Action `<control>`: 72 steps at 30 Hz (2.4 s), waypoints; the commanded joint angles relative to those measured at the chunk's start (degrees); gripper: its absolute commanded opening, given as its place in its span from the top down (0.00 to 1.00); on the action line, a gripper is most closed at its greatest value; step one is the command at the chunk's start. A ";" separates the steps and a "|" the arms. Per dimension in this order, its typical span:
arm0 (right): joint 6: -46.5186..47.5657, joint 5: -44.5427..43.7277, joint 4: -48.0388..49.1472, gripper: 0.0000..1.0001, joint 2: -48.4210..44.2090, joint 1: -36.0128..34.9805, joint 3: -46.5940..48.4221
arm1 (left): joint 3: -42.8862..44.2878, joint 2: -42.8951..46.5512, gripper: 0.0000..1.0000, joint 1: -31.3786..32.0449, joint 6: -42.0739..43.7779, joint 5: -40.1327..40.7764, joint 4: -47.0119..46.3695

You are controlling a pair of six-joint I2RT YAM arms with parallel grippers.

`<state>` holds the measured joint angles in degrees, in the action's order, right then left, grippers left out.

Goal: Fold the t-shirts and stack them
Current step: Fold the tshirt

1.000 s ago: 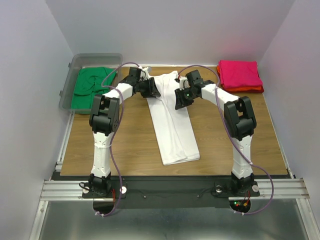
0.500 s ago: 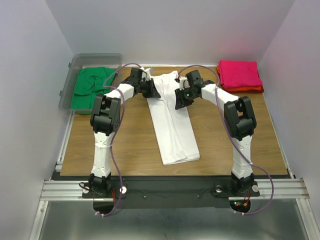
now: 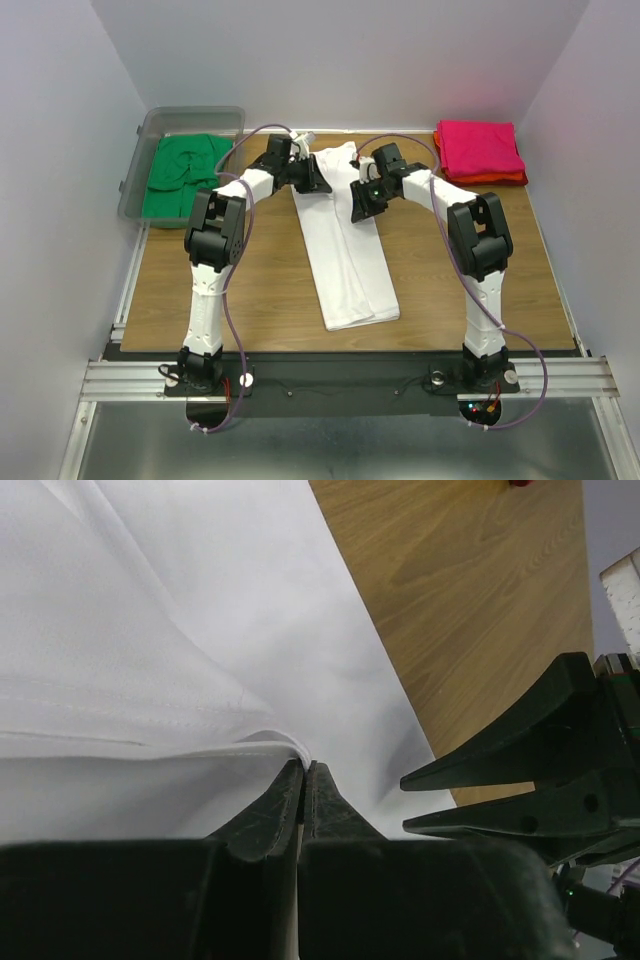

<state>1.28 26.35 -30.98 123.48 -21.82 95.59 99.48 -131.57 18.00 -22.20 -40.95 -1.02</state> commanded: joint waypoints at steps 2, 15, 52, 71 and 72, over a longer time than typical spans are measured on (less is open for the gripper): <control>0.83 -0.24 1.71 0.65 -1.75 -0.59 -0.58 | 1.15 -0.27 0.81 -0.07 0.57 -0.18 -1.27; 1.45 -1.39 1.63 0.65 -4.12 -0.59 0.12 | 1.76 10.01 0.53 -3.67 18.03 0.08 16.02; -14.03 11.27 5.76 0.71 21.54 -2.52 25.46 | 16.44 -9.76 0.71 -6.40 6.37 4.02 3.47; -5.42 11.10 5.06 0.52 -5.70 0.37 7.26 | 13.07 5.07 0.57 -5.96 17.97 5.43 10.68; -4.10 9.44 4.88 0.52 -7.27 1.07 5.85 | 10.41 9.10 0.57 -5.78 19.20 6.05 11.12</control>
<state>-7.70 39.83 -26.50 122.50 -23.16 105.45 116.62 -136.79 11.64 -7.64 -35.62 8.67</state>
